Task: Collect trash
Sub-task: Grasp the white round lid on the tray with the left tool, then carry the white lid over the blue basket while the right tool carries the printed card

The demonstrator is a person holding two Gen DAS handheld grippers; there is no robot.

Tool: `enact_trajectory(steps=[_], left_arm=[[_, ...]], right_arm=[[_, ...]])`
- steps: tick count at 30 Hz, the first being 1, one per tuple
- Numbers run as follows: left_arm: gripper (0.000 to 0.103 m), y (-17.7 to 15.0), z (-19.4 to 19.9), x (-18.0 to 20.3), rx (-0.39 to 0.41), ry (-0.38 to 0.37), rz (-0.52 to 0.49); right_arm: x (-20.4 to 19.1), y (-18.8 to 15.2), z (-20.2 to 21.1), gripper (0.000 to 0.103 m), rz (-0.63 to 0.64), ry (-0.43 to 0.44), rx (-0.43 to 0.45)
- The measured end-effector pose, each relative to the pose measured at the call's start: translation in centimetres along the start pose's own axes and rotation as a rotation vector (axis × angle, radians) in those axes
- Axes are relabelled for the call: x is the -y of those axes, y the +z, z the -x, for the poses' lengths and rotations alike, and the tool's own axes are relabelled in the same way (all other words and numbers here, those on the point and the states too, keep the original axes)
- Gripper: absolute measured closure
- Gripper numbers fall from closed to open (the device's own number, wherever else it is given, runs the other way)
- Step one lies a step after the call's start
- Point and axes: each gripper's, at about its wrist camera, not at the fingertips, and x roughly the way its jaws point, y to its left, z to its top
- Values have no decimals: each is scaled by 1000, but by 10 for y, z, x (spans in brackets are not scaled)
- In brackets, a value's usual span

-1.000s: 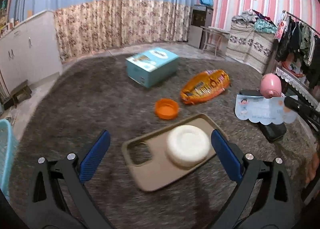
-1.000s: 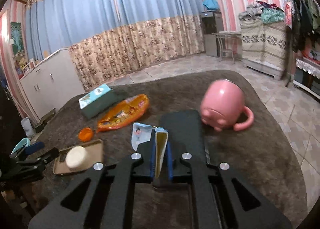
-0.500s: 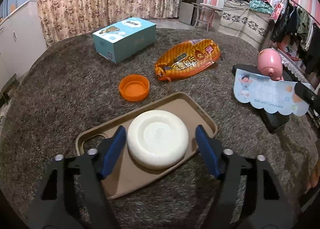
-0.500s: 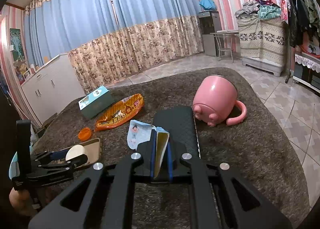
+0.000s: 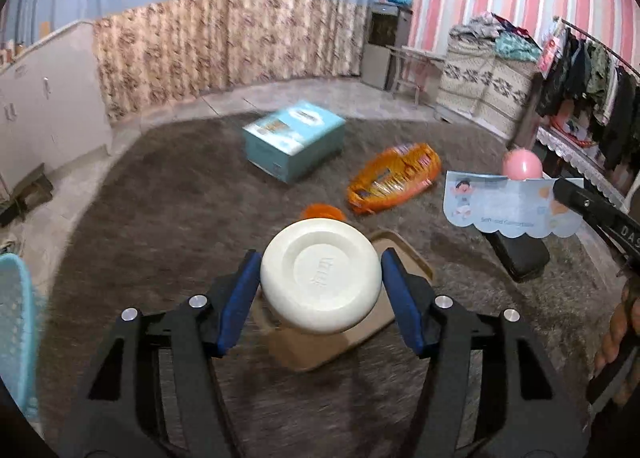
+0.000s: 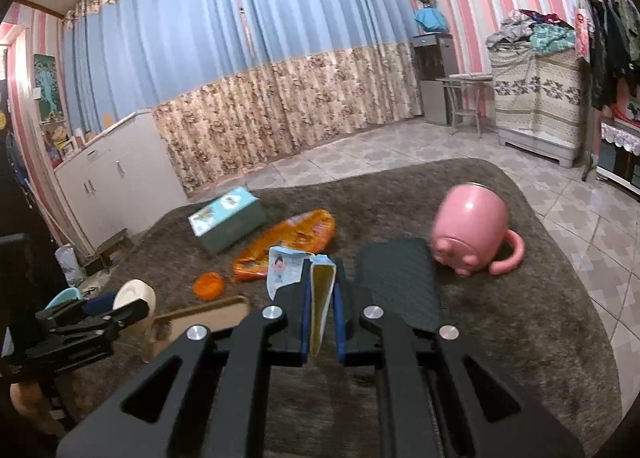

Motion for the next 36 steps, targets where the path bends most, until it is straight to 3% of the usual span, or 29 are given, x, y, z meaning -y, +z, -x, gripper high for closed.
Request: enact_trajectory(steps=[7,15,23,36], left_arm=[[42,1,52,-62,66,89,61],[42,-20,87,-149,76,213,148],[42,-37,108,-225,79,310,233],[42,-74,117,-315,55,420,337]], right_arm=[[-61,1,-14,93,57,87,-9],[-140,-5,-32,93,132,192,-31],[-225,-17,-47,93,217,296,-56],[-320,-33,-70,93,269,409,-81]])
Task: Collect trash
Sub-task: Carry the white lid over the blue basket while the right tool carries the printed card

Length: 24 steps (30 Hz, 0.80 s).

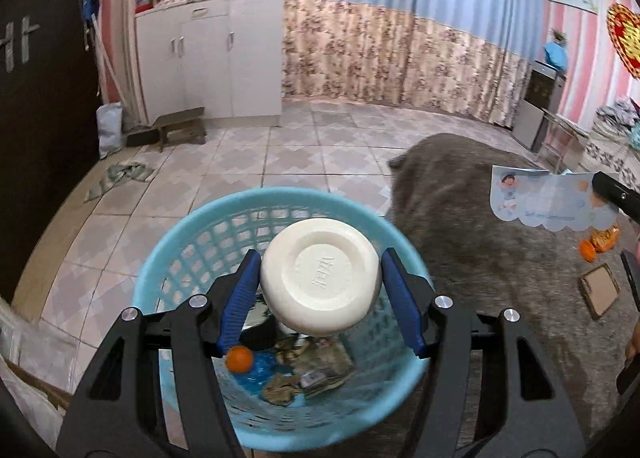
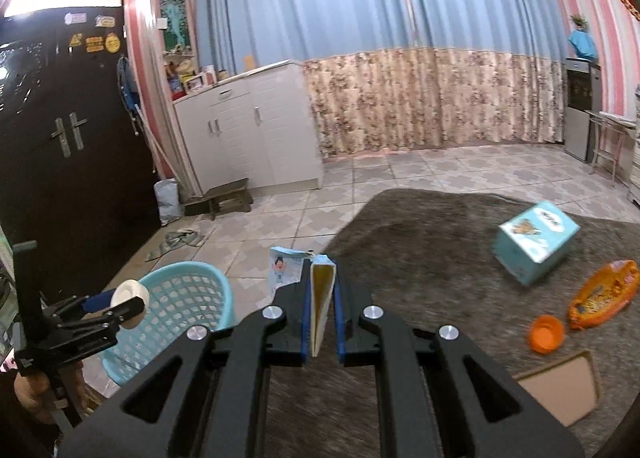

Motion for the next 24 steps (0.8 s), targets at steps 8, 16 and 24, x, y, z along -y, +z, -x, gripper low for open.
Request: enact_trajectory(steps=[8,16,24], left_arm=[[42,-6,-21,-42,-13,39,48],[42,-14,-34,-65,-16,72,40],[42,-14,-32,-72,-8,78,10]], right_arm=[[-38,-5,-35,93,22,53,-33],[-66,-11,-54,93,27,105,-49],[-88,-23,-71,93,49,134,-87]])
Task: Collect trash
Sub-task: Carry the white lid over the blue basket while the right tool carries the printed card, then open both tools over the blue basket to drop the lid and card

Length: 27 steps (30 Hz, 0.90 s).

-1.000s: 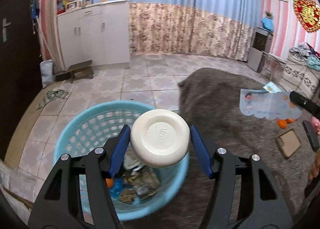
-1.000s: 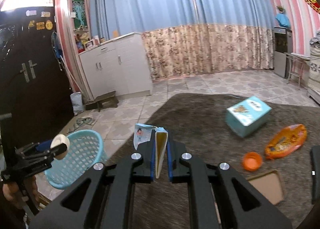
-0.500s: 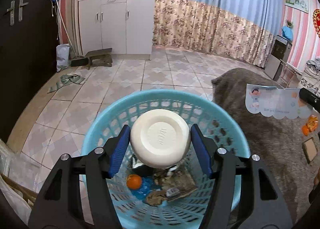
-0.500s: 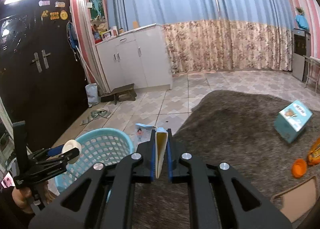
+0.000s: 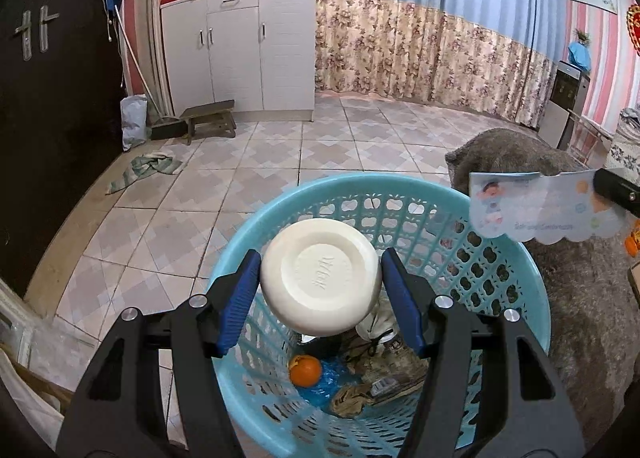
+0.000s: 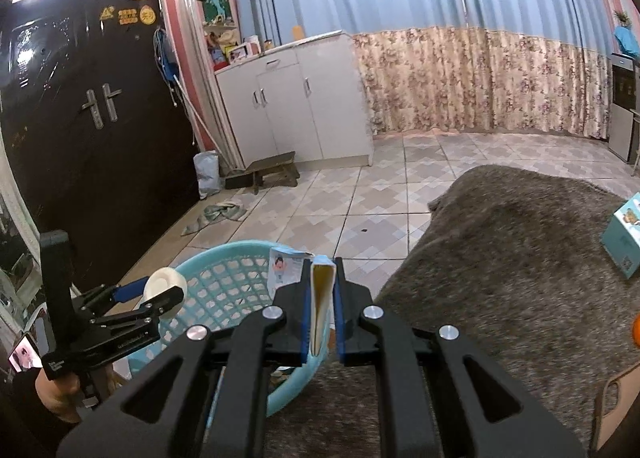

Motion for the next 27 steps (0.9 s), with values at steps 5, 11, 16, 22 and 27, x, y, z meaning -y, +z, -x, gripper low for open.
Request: enact_trajectory(steps=[5,11,16,22,27], left_arm=[[38,2,3,-3,-10,-15,10],[26,5,14,-8,21,-15,32],[22,6,21,-9,39,8,26],[20,6,22,-17,40,12,58],[19,6,22,-17,42,19,58]], right_arm=[[-10,-5,-9,93,13,9,-15],[-18,-9,-18,93,9,11,-30],[-31,-13,-30,93,19,17,-47],[-44,-18,-41,57,57,-7,-53],[-49,-18,-36,46,114,-39,-45]])
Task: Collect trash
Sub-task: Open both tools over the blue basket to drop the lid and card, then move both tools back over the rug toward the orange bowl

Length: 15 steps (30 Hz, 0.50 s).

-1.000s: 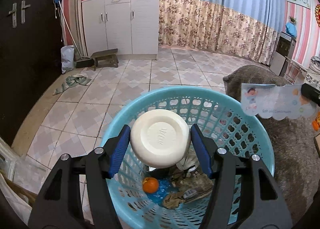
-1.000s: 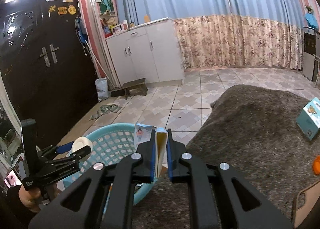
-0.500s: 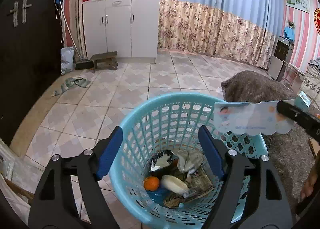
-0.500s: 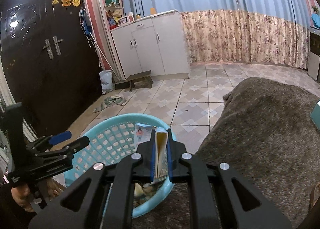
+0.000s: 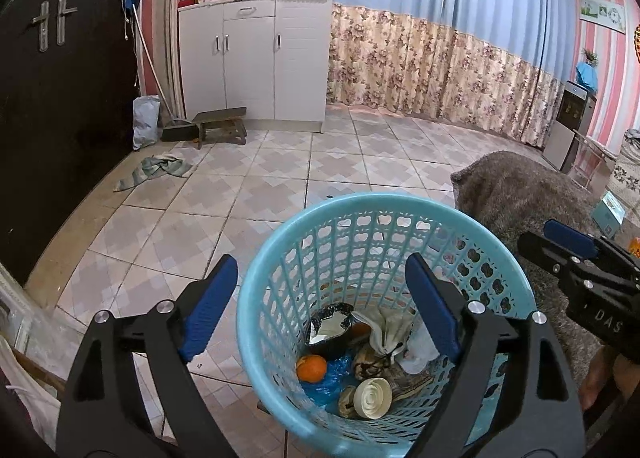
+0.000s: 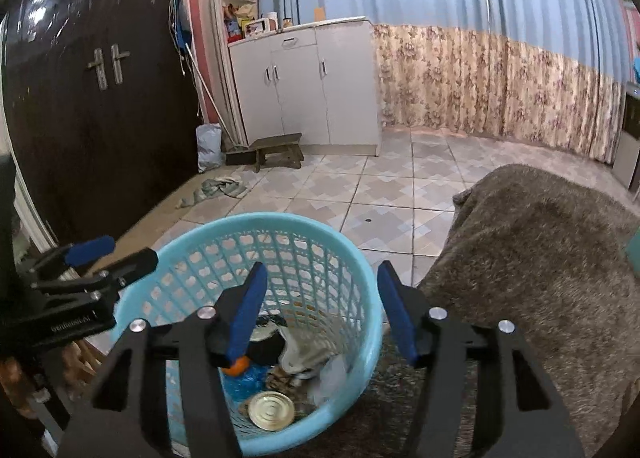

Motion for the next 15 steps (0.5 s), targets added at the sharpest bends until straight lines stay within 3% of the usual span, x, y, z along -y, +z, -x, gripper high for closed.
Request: enact_trajectory(steps=[2,4,10,15], left_arm=[[18,0,1,-1,2,3,7],[17,1,4,1,6,7,10],[13,2,12,8,18,13,5],[8,4,23,23,37,0,9]], right_arm=[[4,0,5,30,5,-20,3],[10,2,12,23,-2,-41,18],[38,6,38,10,-10,-102,34],[66,4,63,10,9,-168,34]])
